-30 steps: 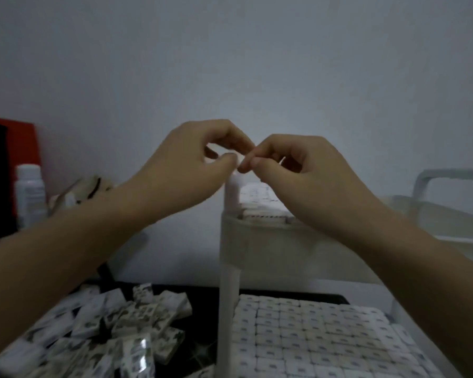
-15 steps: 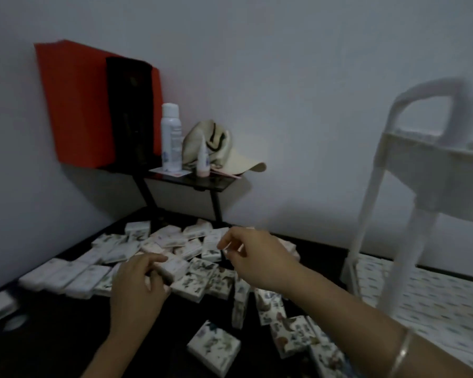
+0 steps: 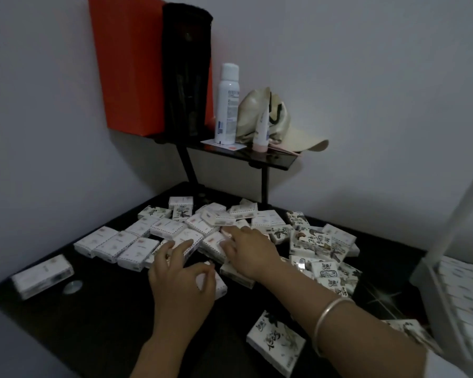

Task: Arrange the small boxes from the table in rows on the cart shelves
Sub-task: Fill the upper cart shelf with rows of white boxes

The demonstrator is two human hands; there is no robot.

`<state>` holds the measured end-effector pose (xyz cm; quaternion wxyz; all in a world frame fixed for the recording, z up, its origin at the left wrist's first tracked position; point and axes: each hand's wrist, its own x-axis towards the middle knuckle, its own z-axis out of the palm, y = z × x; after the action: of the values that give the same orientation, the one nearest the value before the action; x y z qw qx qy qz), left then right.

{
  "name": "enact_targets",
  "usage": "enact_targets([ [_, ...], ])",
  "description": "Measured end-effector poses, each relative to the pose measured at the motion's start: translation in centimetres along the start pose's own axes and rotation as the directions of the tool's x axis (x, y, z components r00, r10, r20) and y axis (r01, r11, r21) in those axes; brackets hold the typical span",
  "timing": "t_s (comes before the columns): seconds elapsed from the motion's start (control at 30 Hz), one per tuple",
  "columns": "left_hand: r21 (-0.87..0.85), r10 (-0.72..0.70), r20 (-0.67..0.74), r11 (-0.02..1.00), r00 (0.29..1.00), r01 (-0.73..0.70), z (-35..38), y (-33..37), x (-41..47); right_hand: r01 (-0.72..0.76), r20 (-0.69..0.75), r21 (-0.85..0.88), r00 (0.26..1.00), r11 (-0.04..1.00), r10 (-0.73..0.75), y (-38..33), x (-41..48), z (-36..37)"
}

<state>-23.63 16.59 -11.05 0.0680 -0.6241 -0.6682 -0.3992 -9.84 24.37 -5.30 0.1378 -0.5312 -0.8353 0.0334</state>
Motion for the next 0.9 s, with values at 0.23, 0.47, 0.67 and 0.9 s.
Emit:
enact_targets([
  [0.23, -0.075, -0.169, 0.020, 0.983, 0.985, 0.170, -1.0, 0.2, -0.6, -0.012, -0.024, 0.178, 1.000, 0.984, 0.016, 0.0, 0.7, -0.5],
  [0.47, -0.050, -0.196, 0.175, 0.977, 0.965, 0.208, -1.7, 0.4, -1.0, -0.021, 0.077, 0.450, 0.997, 0.893, -0.015, -0.9, -2.9, -3.7],
  [0.67, -0.309, -0.200, 0.284, 0.907, 0.938, 0.287, -2.6, 1.7, -0.7, 0.085, -0.094, 0.494, 0.995, 0.865, -0.044, -1.3, -7.1, -8.2],
  [0.9, -0.708, -0.088, 0.433, 0.583, 0.897, 0.398, -6.4, 7.4, 0.0, 0.225, -0.359, 0.428, 0.931, 0.875, -0.064, -1.4, -11.2, -16.9],
])
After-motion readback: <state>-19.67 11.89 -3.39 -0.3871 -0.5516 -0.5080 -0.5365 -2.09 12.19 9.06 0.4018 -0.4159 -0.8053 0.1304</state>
